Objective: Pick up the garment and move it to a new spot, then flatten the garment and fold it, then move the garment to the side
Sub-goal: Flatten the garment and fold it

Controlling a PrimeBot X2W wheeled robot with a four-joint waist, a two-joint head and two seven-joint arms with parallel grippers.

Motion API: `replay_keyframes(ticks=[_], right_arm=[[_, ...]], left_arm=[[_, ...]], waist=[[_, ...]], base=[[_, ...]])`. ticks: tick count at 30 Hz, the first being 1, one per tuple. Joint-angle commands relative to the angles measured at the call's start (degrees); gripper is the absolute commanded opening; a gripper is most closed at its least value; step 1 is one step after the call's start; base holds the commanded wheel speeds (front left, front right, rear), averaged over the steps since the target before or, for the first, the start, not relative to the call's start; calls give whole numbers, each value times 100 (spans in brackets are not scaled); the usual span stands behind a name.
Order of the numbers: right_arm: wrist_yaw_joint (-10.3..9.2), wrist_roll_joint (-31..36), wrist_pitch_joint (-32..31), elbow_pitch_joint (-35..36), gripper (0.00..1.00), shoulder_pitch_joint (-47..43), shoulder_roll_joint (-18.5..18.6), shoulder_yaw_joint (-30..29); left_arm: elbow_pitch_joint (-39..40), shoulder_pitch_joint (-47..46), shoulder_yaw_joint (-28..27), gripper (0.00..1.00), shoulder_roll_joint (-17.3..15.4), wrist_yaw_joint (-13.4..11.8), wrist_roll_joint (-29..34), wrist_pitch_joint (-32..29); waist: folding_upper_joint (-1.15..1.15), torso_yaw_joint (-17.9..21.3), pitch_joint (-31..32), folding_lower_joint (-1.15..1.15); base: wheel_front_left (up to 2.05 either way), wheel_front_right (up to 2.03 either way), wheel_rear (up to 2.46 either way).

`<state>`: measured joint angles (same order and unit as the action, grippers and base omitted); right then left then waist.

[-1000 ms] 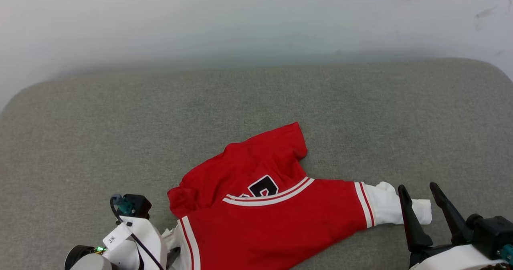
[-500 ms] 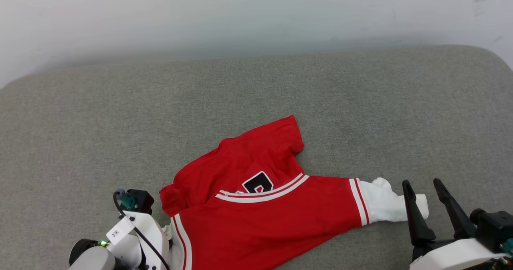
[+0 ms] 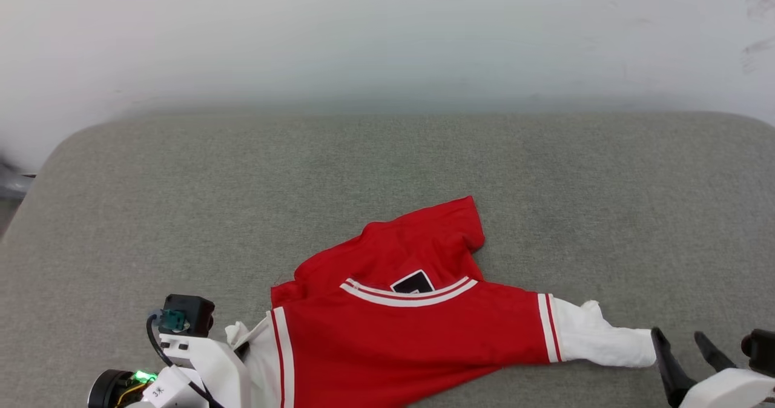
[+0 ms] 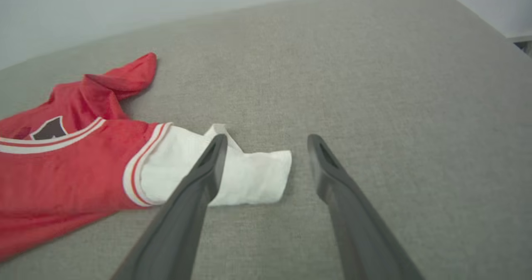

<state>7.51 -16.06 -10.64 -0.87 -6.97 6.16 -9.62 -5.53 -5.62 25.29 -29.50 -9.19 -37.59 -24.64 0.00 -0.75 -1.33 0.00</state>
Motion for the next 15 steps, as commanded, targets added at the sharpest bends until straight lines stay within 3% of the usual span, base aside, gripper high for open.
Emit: replay_keyframes(ticks=[1, 6, 15], right_arm=[[-3, -122, -253, -166, 100, 69, 134, -46], [-3, -448, -1381, -686, 100, 326, 563, -38], [-3, -893, -2607, -1219, 100, 1074, 1147, 882]], left_arm=[[138, 98, -34, 0, -29, -81, 50, 56], [630, 197, -66, 0, -68, -266, 170, 162], [939, -4, -11, 0, -1, -326, 300, 280]], waist=[[0, -73, 65, 0], [0, -208, 34, 0], [0, -355, -275, 0]], base=[[0, 0, 0], [0, 0, 0], [0, 0, 0]])
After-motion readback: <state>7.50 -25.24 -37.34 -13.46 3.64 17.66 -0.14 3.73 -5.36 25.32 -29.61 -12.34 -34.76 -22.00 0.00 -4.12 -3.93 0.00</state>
